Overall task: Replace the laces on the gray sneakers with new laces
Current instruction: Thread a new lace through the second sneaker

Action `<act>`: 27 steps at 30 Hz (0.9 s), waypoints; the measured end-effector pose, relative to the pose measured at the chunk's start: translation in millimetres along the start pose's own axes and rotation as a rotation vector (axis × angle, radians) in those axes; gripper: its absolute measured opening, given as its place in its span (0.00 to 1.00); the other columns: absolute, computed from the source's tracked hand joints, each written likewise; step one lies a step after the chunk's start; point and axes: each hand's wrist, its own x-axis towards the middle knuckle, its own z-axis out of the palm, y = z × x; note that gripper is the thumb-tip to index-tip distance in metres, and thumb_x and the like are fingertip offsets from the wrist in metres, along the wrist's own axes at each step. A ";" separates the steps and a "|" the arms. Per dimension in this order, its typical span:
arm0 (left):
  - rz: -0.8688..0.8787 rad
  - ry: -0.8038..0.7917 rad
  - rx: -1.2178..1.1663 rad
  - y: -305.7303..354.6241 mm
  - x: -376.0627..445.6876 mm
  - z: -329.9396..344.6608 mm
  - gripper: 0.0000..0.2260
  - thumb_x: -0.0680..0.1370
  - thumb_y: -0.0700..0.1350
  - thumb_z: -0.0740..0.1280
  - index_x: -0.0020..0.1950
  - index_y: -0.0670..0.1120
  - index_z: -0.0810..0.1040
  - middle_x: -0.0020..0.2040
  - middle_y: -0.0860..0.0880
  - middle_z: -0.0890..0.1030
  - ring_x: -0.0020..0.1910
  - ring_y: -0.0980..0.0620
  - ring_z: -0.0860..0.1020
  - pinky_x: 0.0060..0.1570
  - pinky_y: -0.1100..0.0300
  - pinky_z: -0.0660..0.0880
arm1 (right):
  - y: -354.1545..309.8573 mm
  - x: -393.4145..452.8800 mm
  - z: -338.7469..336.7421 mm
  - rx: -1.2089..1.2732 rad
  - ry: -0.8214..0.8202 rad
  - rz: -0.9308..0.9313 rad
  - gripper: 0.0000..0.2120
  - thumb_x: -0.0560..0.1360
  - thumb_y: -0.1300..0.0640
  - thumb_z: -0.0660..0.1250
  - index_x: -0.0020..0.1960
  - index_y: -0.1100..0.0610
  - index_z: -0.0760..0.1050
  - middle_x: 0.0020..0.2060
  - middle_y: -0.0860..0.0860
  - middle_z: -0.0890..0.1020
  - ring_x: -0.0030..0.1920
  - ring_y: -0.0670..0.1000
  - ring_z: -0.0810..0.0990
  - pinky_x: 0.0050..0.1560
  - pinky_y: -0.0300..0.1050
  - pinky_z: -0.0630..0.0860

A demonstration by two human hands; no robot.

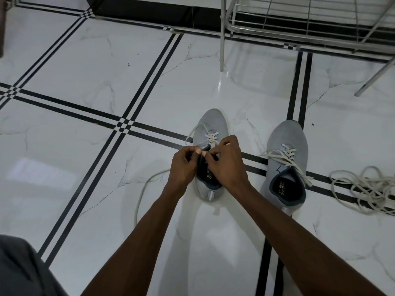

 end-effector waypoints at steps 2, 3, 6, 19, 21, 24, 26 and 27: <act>0.013 0.010 0.019 -0.1 -1.6 -0.5 0.08 0.84 0.46 0.66 0.56 0.44 0.82 0.50 0.48 0.86 0.52 0.52 0.83 0.53 0.63 0.80 | 1.1 0.9 2.9 0.003 0.012 -0.016 0.09 0.77 0.52 0.71 0.44 0.58 0.84 0.50 0.51 0.71 0.54 0.49 0.74 0.52 0.42 0.75; 0.019 0.022 0.037 -0.6 -2.9 -0.9 0.07 0.84 0.45 0.66 0.56 0.44 0.82 0.50 0.49 0.85 0.52 0.54 0.83 0.52 0.64 0.80 | 0.3 0.7 4.8 0.004 0.010 -0.008 0.10 0.77 0.52 0.71 0.43 0.57 0.84 0.49 0.51 0.73 0.54 0.49 0.73 0.53 0.44 0.76; 0.034 0.026 0.050 -0.6 -4.3 -1.5 0.07 0.84 0.43 0.65 0.57 0.44 0.82 0.50 0.50 0.85 0.50 0.58 0.84 0.50 0.66 0.79 | -2.6 -0.1 9.1 0.001 0.004 0.009 0.20 0.77 0.45 0.69 0.35 0.58 0.82 0.36 0.51 0.78 0.53 0.49 0.71 0.55 0.48 0.73; -0.048 0.402 0.331 -8.7 -10.9 -45.5 0.09 0.81 0.43 0.68 0.60 0.42 0.79 0.56 0.49 0.80 0.56 0.50 0.78 0.48 0.68 0.70 | 1.1 1.7 4.3 0.114 -0.010 0.048 0.12 0.75 0.57 0.71 0.36 0.62 0.82 0.38 0.46 0.71 0.57 0.46 0.69 0.54 0.38 0.71; 0.232 0.344 0.454 -4.1 -16.3 -34.6 0.12 0.79 0.44 0.71 0.62 0.45 0.78 0.59 0.53 0.77 0.61 0.54 0.71 0.53 0.69 0.67 | 3.1 2.8 5.9 0.082 -0.016 0.037 0.12 0.76 0.55 0.71 0.36 0.60 0.80 0.40 0.49 0.73 0.56 0.45 0.68 0.53 0.40 0.72; 0.451 0.161 0.505 -0.1 -12.3 -14.9 0.11 0.80 0.45 0.71 0.62 0.47 0.81 0.58 0.53 0.81 0.58 0.56 0.74 0.59 0.66 0.70 | 5.0 4.5 8.5 0.072 -0.029 0.035 0.12 0.76 0.51 0.71 0.40 0.58 0.83 0.46 0.54 0.75 0.55 0.44 0.67 0.53 0.38 0.71; 0.432 0.098 0.489 4.2 -11.5 -5.5 0.07 0.81 0.44 0.69 0.57 0.46 0.84 0.53 0.51 0.85 0.52 0.56 0.79 0.55 0.61 0.76 | 6.0 4.7 7.3 0.070 -0.043 0.046 0.13 0.76 0.48 0.70 0.43 0.58 0.84 0.49 0.55 0.75 0.55 0.43 0.67 0.52 0.36 0.70; 0.425 0.121 0.489 6.2 -10.2 -3.7 0.07 0.81 0.43 0.69 0.55 0.45 0.85 0.50 0.51 0.85 0.49 0.55 0.80 0.53 0.60 0.77 | 6.3 4.9 6.2 0.065 -0.045 0.052 0.12 0.76 0.49 0.70 0.43 0.58 0.84 0.50 0.55 0.75 0.54 0.43 0.67 0.52 0.35 0.69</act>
